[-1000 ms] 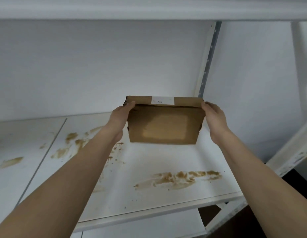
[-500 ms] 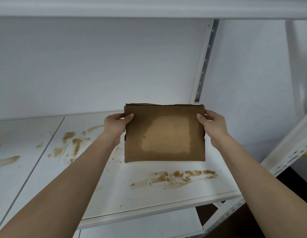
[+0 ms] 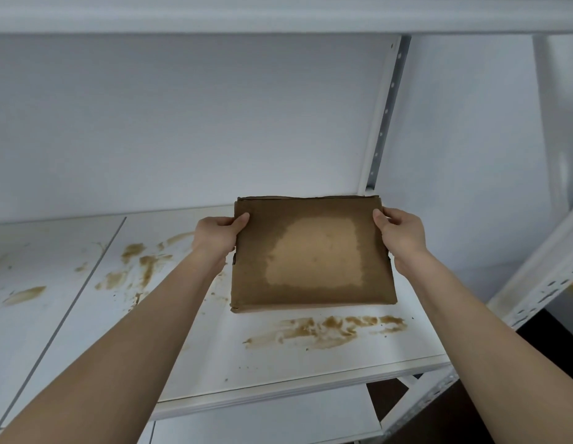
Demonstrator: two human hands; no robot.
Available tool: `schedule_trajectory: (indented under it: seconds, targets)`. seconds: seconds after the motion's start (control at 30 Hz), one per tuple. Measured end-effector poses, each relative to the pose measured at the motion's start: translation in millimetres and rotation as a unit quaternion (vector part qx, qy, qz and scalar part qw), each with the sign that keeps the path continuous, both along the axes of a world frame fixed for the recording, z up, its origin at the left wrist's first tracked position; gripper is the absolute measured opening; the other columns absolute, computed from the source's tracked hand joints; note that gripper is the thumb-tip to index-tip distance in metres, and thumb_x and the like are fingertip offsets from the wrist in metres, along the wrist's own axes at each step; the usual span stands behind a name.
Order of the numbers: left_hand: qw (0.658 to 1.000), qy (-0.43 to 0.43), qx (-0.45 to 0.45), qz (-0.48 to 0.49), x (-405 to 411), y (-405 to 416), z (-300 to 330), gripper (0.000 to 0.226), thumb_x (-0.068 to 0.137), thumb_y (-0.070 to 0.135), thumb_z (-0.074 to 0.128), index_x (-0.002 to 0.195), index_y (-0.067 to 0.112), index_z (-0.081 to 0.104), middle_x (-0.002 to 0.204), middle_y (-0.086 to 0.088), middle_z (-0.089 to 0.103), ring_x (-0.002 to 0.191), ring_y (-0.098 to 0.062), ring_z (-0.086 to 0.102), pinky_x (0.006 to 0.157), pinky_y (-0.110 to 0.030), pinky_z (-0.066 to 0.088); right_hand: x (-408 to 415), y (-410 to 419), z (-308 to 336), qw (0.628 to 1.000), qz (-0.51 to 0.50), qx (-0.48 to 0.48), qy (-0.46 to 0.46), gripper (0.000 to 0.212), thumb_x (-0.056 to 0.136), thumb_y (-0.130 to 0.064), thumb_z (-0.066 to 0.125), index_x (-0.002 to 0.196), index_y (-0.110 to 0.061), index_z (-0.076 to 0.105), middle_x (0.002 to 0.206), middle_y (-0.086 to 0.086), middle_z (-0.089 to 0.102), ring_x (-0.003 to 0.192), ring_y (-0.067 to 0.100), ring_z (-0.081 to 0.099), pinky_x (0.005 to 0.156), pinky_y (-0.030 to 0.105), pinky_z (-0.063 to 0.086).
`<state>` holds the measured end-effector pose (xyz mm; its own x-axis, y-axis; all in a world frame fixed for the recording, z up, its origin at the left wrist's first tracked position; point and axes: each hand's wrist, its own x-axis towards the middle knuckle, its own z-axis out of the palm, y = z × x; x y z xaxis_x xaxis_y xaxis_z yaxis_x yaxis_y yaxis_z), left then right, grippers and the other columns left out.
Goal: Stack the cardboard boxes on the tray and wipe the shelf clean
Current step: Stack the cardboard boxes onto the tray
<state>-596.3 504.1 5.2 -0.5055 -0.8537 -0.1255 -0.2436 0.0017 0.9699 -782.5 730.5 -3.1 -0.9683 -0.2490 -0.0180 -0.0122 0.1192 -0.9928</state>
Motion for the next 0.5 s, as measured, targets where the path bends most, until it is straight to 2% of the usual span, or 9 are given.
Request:
schedule_trajectory:
  seconds: [0.17,0.23,0.3,0.37,0.4,0.47,0.5]
  targets:
    - [1.0,-0.01,-0.002,0.02,12,1,4,0.022,0.081,0.037,0.073,0.065,0.022,0.068,0.079,-0.002,0.07,0.078,-0.025,0.065,0.084,-0.041,0.055,5,-9,1,1.0,-0.001,0.014,-0.006,0.034,0.095,-0.027,0.061,0.126,-0.013,0.063,0.106,-0.004,0.064,0.098,0.015,0.06,0.088,0.027,0.047]
    - [0.999,-0.012,-0.004,0.033,17,0,6,0.025,0.08,0.039,0.073,0.063,0.02,0.068,0.079,-0.004,0.069,0.076,-0.025,0.064,0.084,-0.043,0.055,8,-13,2,1.0,0.006,0.027,-0.003,0.034,0.095,-0.029,0.06,0.125,-0.014,0.064,0.112,-0.002,0.066,0.105,0.017,0.061,0.098,0.033,0.048]
    - [0.999,-0.011,-0.008,0.044,22,-1,6,0.027,0.079,0.04,0.073,0.064,0.019,0.069,0.077,-0.004,0.069,0.074,-0.024,0.063,0.083,-0.042,0.055,12,-17,4,0.999,0.011,0.039,0.0,0.034,0.097,-0.031,0.056,0.125,-0.014,0.065,0.117,0.0,0.066,0.109,0.02,0.06,0.101,0.038,0.047]
    - [0.999,-0.005,-0.01,0.048,26,-1,7,0.025,0.08,0.04,0.072,0.068,0.018,0.069,0.076,-0.002,0.069,0.075,-0.024,0.064,0.079,-0.038,0.055,16,-17,6,0.999,0.016,0.042,-0.003,0.033,0.099,-0.031,0.052,0.122,-0.014,0.066,0.117,0.001,0.066,0.107,0.02,0.06,0.095,0.035,0.049]
    - [0.999,-0.001,-0.012,0.052,27,-1,8,0.028,0.081,0.041,0.071,0.071,0.015,0.069,0.076,-0.002,0.068,0.076,-0.025,0.065,0.079,-0.038,0.055,17,-17,8,0.999,0.018,0.04,-0.004,0.031,0.1,-0.031,0.049,0.117,-0.013,0.068,0.11,0.0,0.067,0.1,0.019,0.061,0.087,0.031,0.049]
    - [0.998,0.009,-0.009,0.058,29,0,11,0.04,0.083,0.047,0.067,0.076,0.007,0.065,0.079,-0.006,0.065,0.074,-0.026,0.063,0.079,-0.04,0.056,19,-16,12,0.999,0.02,0.029,-0.009,0.032,0.101,-0.03,0.044,0.086,-0.012,0.066,0.079,-0.001,0.059,0.071,0.014,0.053,0.065,0.025,0.041]
    - [0.998,0.016,-0.004,0.058,30,1,14,0.041,0.085,0.05,0.063,0.081,0.009,0.062,0.082,-0.008,0.061,0.072,-0.026,0.061,0.079,-0.04,0.056,21,-14,16,1.0,0.017,0.021,-0.012,0.038,0.102,-0.031,0.041,0.073,-0.01,0.057,0.068,-0.001,0.048,0.061,0.015,0.043,0.058,0.025,0.034]
